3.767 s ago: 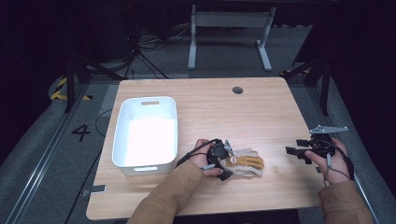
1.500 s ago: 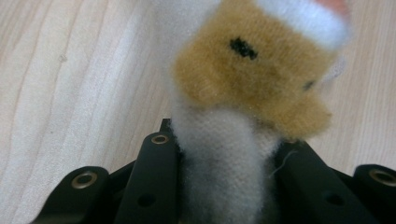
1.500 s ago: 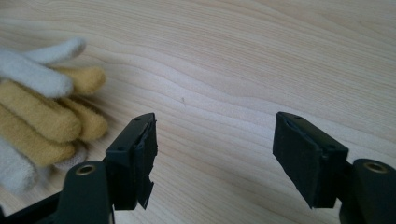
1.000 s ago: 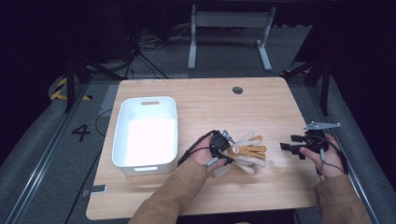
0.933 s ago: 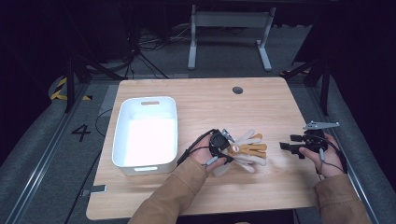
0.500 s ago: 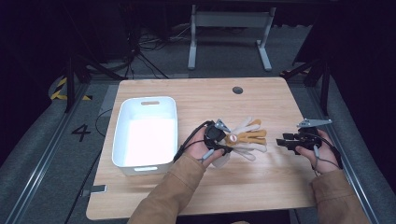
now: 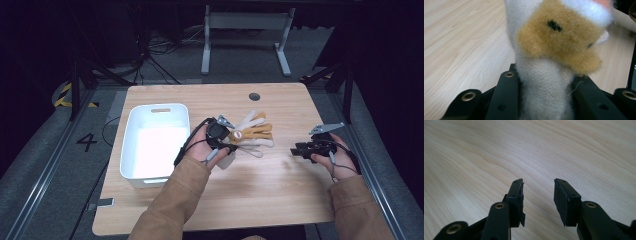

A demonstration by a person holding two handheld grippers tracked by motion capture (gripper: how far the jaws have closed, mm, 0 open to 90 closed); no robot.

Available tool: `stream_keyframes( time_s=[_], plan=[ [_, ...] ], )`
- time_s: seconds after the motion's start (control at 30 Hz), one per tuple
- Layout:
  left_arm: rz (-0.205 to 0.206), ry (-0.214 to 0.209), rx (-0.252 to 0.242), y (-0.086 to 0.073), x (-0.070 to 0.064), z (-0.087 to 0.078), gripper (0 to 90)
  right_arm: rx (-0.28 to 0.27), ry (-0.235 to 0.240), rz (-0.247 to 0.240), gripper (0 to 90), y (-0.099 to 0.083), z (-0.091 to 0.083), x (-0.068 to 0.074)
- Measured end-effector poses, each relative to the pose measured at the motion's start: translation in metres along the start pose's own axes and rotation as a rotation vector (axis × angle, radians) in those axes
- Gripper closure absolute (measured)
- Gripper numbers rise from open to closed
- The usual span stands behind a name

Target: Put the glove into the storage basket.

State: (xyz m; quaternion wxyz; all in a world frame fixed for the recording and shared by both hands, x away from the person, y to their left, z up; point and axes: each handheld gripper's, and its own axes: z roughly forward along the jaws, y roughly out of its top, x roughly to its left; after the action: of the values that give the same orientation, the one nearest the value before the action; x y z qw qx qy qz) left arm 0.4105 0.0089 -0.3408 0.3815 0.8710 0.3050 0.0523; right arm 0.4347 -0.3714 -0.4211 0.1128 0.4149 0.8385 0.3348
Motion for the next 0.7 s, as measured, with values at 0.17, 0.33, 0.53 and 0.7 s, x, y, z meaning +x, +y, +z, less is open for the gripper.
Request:
stream_keyframes(
  time_s=[0.17,0.33,0.53,0.7],
  plan=[
    [-0.057,0.043,0.018,0.004,0.006,-0.013,72.3,0.018,0.046,0.085,57.7,0.005,0.006,0.001],
    [-0.119,0.083,0.016,0.005,0.015,-0.026,72.3,0.042,0.033,0.113,59.1,0.005,0.01,-0.004],
    [-0.231,0.166,0.051,0.01,0.025,-0.042,72.1,0.042,0.037,0.153,58.8,0.0,0.007,-0.008],
    [-0.3,0.195,0.055,0.013,0.031,-0.051,72.1,0.038,0.039,0.174,59.0,-0.003,0.005,-0.01]
  ],
)
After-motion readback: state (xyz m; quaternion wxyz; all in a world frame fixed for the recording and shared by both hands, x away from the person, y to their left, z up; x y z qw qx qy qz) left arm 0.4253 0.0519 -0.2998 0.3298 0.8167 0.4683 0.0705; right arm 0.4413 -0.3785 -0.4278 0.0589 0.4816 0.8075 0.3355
